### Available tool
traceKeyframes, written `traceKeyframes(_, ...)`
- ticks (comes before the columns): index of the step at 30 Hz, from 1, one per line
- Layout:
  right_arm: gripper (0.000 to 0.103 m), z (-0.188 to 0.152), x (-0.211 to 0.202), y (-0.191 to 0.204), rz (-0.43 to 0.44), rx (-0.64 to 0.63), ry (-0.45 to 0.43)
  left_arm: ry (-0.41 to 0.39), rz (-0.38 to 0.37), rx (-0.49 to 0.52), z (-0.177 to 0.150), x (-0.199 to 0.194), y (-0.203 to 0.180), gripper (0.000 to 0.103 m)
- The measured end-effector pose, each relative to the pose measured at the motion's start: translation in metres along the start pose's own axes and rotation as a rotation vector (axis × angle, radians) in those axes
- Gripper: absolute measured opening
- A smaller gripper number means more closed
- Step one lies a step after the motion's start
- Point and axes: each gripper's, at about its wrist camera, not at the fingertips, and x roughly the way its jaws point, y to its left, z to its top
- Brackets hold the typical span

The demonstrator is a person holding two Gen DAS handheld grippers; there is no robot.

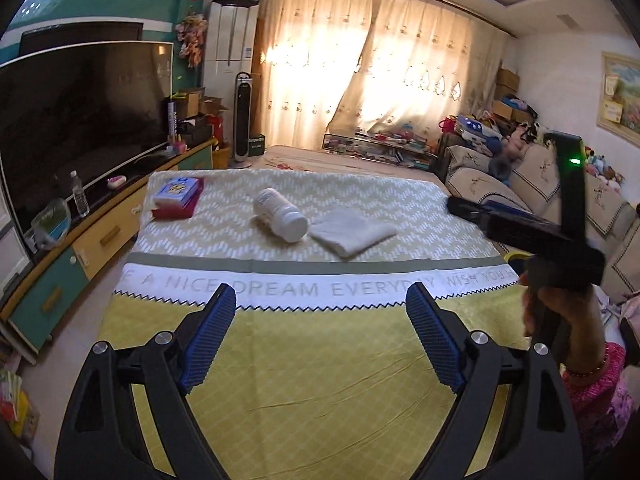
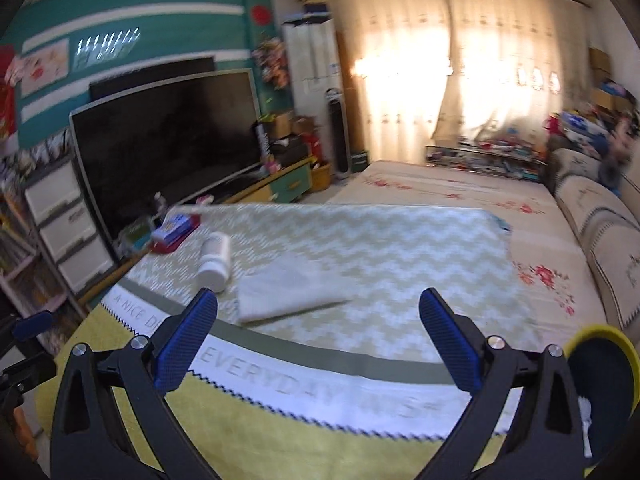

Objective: Collect trash
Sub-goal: 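Move the empty left tool back over the bed, then grasp the white towel with the right tool, then carry the towel over the bin and open the right tool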

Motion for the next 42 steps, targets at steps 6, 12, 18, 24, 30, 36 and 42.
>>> traceKeyframes(6, 0.096, 0.007, 0.076, 0.034, 0.030, -0.068, 0.133, -0.005, -0.020, 0.003, -0.003, 0.001, -0.014, 0.086)
traceKeyframes(12, 0.096, 0.004, 0.134, 0.033, -0.034, -0.082, 0.258, 0.011, -0.033, 0.007, -0.004, 0.008, -0.022, 0.086)
traceKeyframes(18, 0.096, -0.001, 0.163, 0.033, -0.046, -0.087, 0.350, 0.032, -0.030, 0.011, -0.006, 0.013, -0.025, 0.086)
traceKeyframes(24, 0.083, -0.004, 0.169, 0.040, -0.053, -0.121, 0.382, 0.038, -0.031, 0.009, -0.006, 0.017, -0.026, 0.086)
traceKeyframes(30, 0.052, -0.002, 0.163, 0.038, -0.054, -0.110, 0.363, 0.046, -0.031, 0.018, -0.008, 0.018, -0.029, 0.086)
traceKeyframes(36, 0.011, 0.002, 0.153, 0.013, -0.028, -0.016, 0.346, 0.048, -0.028, 0.012, -0.009, 0.020, -0.028, 0.086)
traceKeyframes(42, 0.010, 0.010, 0.127, 0.008, 0.007, -0.003, 0.319, 0.055, -0.027, 0.014, -0.009, 0.025, -0.026, 0.086)
